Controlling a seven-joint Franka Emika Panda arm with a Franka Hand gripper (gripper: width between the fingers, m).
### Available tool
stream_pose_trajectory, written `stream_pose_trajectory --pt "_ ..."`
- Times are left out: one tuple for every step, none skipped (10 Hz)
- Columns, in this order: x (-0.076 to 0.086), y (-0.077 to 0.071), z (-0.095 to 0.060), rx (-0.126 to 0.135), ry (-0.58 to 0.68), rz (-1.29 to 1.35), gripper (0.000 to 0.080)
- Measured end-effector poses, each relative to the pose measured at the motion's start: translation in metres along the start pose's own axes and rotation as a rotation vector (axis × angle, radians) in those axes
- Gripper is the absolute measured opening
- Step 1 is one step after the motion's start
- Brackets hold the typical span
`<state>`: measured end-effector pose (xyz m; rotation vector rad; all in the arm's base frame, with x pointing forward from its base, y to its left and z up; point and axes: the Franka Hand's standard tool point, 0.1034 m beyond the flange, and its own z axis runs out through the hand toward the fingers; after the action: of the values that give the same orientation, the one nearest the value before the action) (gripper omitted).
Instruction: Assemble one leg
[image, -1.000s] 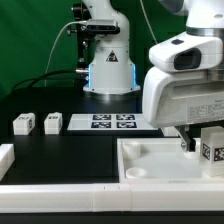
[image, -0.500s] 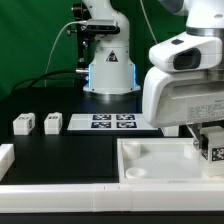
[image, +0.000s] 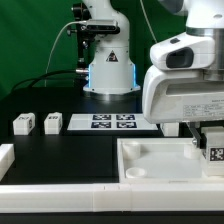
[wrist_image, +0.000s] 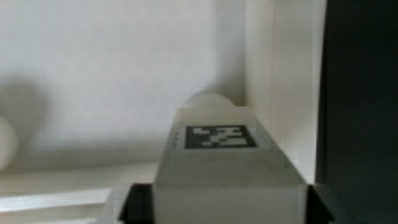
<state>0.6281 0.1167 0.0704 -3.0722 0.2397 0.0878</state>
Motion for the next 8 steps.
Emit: stream_pose_trajectory --pt "0.0 0.0001 0.0 0.0 0.0 0.141 0.029" --pt "0.0001 0.0001 0.0001 0.0 0.001 0.243 0.0291" --pt "0.0 -0.0002 0.0006 0.001 0.004 0.371 0.0291" --pt "-0.0001 -0.0004 0.0007 -0.001 0.006 0.522 0.0291" --pt "-0.0002 -0.0006 0.0007 -0.004 0.008 0.627 0.0291" --pt "-0.0004 -0.001 0.0008 -0.007 0.011 0.699 0.0291" --pt "-0.0005 -0.0016 0.0008 -0.01 0.015 0.854 0.0291" --pt "-0.0007 -0.0023 0.0007 -0.014 0.021 0.976 0.0291"
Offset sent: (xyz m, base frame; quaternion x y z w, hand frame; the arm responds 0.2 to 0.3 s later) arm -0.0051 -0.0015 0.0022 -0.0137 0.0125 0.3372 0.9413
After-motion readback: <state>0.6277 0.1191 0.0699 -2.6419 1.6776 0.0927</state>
